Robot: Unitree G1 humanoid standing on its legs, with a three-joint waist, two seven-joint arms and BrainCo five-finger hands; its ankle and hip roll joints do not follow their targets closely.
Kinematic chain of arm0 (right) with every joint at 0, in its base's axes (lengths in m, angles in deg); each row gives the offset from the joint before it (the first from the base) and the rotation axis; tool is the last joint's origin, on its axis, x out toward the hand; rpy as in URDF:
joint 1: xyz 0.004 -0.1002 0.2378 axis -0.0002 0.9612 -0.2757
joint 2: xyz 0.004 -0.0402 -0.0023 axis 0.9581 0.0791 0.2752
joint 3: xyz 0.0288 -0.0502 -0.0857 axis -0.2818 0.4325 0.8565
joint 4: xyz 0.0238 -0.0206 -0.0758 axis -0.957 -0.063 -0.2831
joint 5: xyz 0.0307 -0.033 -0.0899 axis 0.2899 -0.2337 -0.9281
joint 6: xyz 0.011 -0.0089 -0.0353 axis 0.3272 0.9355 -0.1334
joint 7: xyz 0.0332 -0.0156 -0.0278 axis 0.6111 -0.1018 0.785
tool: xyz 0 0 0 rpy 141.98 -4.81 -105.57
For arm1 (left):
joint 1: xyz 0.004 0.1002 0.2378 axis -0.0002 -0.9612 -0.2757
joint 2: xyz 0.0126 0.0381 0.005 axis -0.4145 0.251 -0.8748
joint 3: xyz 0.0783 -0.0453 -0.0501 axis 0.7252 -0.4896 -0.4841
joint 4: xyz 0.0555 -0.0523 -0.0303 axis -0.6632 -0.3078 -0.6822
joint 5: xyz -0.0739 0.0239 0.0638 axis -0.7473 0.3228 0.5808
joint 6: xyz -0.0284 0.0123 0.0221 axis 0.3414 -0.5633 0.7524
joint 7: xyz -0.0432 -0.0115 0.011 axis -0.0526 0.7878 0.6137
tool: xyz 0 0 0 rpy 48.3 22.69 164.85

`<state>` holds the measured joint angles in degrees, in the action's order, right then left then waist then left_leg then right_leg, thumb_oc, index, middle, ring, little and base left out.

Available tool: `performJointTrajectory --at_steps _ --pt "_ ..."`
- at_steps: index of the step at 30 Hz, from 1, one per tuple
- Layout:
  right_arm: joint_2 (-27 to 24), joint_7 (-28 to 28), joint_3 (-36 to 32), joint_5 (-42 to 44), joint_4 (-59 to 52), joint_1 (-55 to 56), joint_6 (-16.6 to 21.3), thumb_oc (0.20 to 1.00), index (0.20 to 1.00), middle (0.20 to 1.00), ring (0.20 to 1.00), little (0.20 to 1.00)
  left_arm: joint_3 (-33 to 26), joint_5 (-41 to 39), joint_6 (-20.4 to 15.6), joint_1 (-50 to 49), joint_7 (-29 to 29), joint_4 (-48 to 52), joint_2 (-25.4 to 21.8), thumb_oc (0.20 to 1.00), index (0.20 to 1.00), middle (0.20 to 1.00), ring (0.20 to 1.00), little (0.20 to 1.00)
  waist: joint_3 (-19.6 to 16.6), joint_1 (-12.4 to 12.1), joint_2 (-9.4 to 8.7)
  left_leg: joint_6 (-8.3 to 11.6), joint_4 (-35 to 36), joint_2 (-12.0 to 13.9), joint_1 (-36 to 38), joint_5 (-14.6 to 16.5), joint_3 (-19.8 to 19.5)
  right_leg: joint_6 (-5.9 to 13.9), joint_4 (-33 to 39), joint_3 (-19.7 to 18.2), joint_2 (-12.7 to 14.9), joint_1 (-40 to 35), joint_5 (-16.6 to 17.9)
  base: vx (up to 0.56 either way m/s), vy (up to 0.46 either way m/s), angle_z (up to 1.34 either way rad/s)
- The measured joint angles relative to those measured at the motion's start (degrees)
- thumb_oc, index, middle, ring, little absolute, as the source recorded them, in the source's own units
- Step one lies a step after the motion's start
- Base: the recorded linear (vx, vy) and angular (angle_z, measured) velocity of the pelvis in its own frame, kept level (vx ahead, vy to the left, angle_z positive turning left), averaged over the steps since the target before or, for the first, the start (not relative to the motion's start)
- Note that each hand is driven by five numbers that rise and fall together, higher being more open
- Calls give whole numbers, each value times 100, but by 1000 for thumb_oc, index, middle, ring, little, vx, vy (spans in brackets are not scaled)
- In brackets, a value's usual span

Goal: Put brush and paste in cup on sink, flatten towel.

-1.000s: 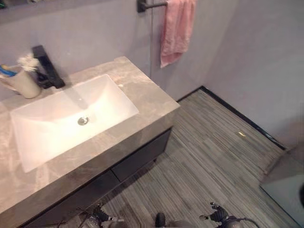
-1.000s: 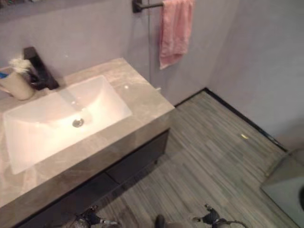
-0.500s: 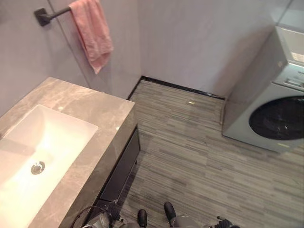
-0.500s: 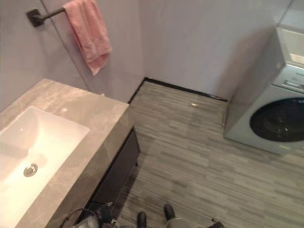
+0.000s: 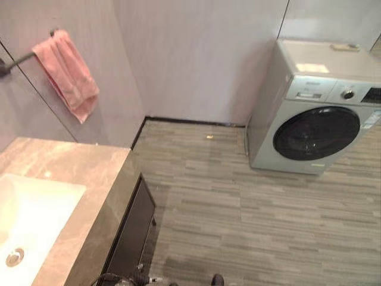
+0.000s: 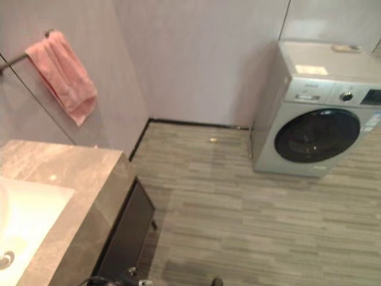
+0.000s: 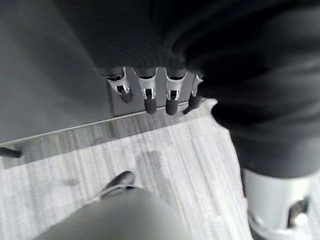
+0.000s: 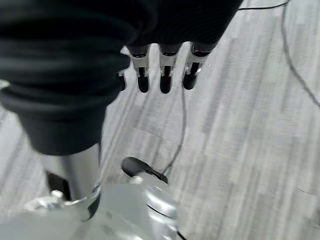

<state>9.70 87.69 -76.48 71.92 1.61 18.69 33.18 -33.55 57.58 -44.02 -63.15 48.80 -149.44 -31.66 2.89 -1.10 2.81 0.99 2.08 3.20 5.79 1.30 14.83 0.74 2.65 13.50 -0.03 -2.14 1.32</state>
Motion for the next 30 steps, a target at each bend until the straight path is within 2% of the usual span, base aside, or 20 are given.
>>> performJointTrajectory --at_steps 3,5,7,9,10,11,13,15,16,19,20,21,22,25,30 --pt "-82 1 12 0 -24 -68 4 1000 1000 1000 1000 1000 5 -6 -1 46 1 6 25 1000 1000 1000 1000 1000 -28 -37 55 59 -218 35 -99 38 -50 -60 82 -25 -26 -42 48 25 -103 -5" --pt "-110 1 8 3 -23 -112 5 1000 1000 1000 1000 1000 -19 -124 2 90 2 -25 48 1000 1000 1000 1000 1000 12 -51 76 150 -571 93 -284 60 -257 -92 161 -31 -66 -102 27 1 -171 24" --pt "-78 -3 13 7 -7 -121 7 1000 1000 1000 1000 1000 -31 -208 2 292 4 -30 -15 1000 1000 1000 1000 1000 167 -84 -124 335 -1496 41 -789 -2 -459 -179 185 -196 23 -94 -22 -29 -84 29" --pt "18 72 207 9 -62 -195 -12 1000 1000 1000 1000 1000 -33 -224 4 312 14 -21 -36 1000 1000 1000 1000 1000 261 -148 -214 481 -2109 35 -1108 -86 -600 -271 131 -219 54 -104 -3 -26 -87 1" --pt "41 97 301 4 -261 -176 20 1000 1000 1000 1000 1000 -141 -224 19 367 30 -111 -108 1000 1000 1000 1000 1000 424 -127 -273 782 -2868 79 -1441 -275 -804 -428 15 -275 36 -75 -15 34 0 -24" --pt "96 98 387 3 -260 -240 46 1000 1000 1000 1000 1000 -188 -242 38 355 51 -177 -121 1000 1000 1000 1000 1000 456 -160 -293 772 -2971 91 -1597 -204 -878 -421 15 -386 44 -68 -19 74 65 -39" --pt "132 107 555 0 -221 -348 73 1000 1000 1000 1000 1000 -210 -350 43 358 82 -261 -114 1000 1000 1000 1000 1000 456 -159 -294 684 -2102 34 -1514 -159 -940 -393 121 -490 37 -13 -37 102 98 -54" --pt "166 112 532 0 -186 -372 71 1000 1000 1000 1000 1000 -251 -391 41 354 108 -266 -83 1000 1000 1000 1000 1000 461 -172 -285 606 -573 18 -1152 -272 -966 -392 164 -536 -14 6 -24 66 69 -42" --pt "159 110 519 0 -179 -333 71 1000 1000 1000 1000 1000 -269 -463 42 347 126 -262 -71 1000 1000 1000 1000 1000 475 -143 -254 597 -318 -4 -1000 -317 -974 -334 165 -528 -67 -8 31 74 72 -31" --pt "178 119 509 -3 -115 -87 59 1000 1000 1000 1000 1000 -464 -923 54 270 127 -381 -14 1000 1000 1000 1000 1000 417 -123 -215 570 -187 -60 -494 -317 -953 -337 239 -518 -155 -233 50 101 96 -26" --pt "185 118 503 -5 -119 -6 58 1000 1000 1000 1000 1000 -462 -962 55 247 121 -385 11 1000 1000 1000 1000 1000 346 -94 -165 479 -151 -88 -356 -347 -948 -337 256 -529 -193 -245 50 66 85 -8" --pt "167 120 468 -5 -119 109 54 1000 1000 1000 1000 1000 -460 -1015 52 195 121 -380 96 1000 1000 1000 1000 1000 241 -50 -23 193 121 -90 -98 -335 -951 -298 225 -536 -286 -280 90 54 75 -1" --pt "204 120 442 -4 -112 123 42 1000 1000 1000 1000 1000 -461 -1018 47 219 123 -375 111 1000 1000 1000 1000 1000 212 -39 22 117 203 -108 -43 -349 -954 -302 206 -553 -276 -279 91 32 50 -5" --pt "232 155 415 -6 -117 79 7 1000 1000 1000 1000 1000 -484 -1141 39 206 127 -364 119 1000 1000 1000 1000 1000 149 -43 20 -6 206 -194 31 -286 -841 -246 173 -676 -186 -290 95 23 49 -18" --pt "319 291 421 7 -158 55 -4 1000 1000 1000 1000 1000 -663 -1593 37 189 151 -365 192 1000 1000 1000 1000 1000 84 -53 -1 -98 209 -263 141 -213 -758 -153 96 -781 -122 -300 36 28 51 -9"
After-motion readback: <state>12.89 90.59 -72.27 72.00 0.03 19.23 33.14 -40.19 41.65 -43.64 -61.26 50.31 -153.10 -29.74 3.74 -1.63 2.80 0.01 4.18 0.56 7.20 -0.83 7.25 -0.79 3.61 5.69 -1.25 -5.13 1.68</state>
